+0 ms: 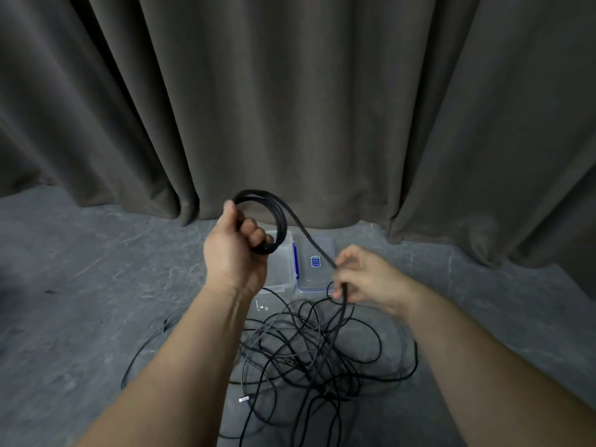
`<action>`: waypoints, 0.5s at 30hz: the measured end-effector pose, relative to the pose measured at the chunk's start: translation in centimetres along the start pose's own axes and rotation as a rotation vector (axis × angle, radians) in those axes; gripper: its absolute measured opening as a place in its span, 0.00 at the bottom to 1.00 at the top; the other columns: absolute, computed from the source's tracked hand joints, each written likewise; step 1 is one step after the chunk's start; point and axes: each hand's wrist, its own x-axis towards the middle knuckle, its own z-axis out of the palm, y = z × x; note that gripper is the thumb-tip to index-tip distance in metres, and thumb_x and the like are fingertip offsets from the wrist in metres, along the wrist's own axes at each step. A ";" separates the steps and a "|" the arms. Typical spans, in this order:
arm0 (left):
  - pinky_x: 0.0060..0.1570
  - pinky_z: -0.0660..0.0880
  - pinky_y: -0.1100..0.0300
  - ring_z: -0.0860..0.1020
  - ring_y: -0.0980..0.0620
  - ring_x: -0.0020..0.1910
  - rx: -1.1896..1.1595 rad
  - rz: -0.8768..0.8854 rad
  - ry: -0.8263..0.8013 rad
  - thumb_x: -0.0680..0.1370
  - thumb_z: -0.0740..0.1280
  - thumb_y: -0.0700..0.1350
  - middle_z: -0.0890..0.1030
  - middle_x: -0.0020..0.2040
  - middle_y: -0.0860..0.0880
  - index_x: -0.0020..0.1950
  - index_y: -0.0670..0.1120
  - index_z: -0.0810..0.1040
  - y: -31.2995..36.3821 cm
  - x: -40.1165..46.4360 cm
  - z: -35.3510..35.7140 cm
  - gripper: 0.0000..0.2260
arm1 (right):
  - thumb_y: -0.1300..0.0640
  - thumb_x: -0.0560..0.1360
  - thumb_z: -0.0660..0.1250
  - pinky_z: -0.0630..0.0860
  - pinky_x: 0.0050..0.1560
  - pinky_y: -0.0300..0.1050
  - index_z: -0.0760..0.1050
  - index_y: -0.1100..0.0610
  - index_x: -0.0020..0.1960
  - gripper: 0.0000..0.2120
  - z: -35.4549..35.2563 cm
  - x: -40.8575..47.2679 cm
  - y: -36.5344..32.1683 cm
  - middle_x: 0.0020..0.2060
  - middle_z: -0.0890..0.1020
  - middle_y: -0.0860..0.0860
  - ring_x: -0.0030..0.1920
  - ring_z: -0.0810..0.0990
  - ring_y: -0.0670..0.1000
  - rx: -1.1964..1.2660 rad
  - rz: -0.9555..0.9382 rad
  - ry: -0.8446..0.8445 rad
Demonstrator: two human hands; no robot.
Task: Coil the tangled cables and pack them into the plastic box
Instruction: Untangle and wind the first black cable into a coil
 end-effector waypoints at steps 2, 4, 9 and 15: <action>0.32 0.59 0.62 0.58 0.56 0.22 -0.009 0.036 0.046 0.84 0.56 0.50 0.58 0.23 0.55 0.34 0.51 0.63 0.2 0.2 -0.2 0.17 | 0.62 0.77 0.66 0.75 0.40 0.47 0.71 0.54 0.43 0.07 -0.6 0.6 -0.1 0.32 0.77 0.51 0.31 0.77 0.48 0.064 -0.122 0.229; 0.33 0.58 0.62 0.60 0.56 0.23 0.007 0.039 0.039 0.83 0.56 0.49 0.60 0.24 0.54 0.35 0.51 0.63 0.0 0.3 -0.5 0.17 | 0.60 0.76 0.67 0.70 0.35 0.41 0.73 0.54 0.40 0.07 -1.1 1.1 -0.4 0.29 0.76 0.46 0.27 0.72 0.43 -0.091 -0.333 0.537; 0.35 0.58 0.59 0.66 0.54 0.27 0.171 0.070 -0.094 0.82 0.55 0.41 0.67 0.27 0.52 0.37 0.48 0.62 -1.0 0.4 -0.6 0.13 | 0.53 0.77 0.63 0.70 0.41 0.44 0.80 0.50 0.48 0.07 0.0 -0.4 -2.4 0.44 0.81 0.50 0.46 0.78 0.55 -0.994 -0.455 0.471; 0.38 0.63 0.56 0.66 0.52 0.32 0.655 0.147 -0.260 0.83 0.56 0.39 0.69 0.27 0.54 0.38 0.46 0.63 -2.4 -0.6 -0.7 0.13 | 0.59 0.73 0.61 0.74 0.45 0.39 0.84 0.50 0.50 0.14 0.5 -2.6 -4.9 0.40 0.82 0.45 0.44 0.80 0.49 -0.888 -0.456 0.072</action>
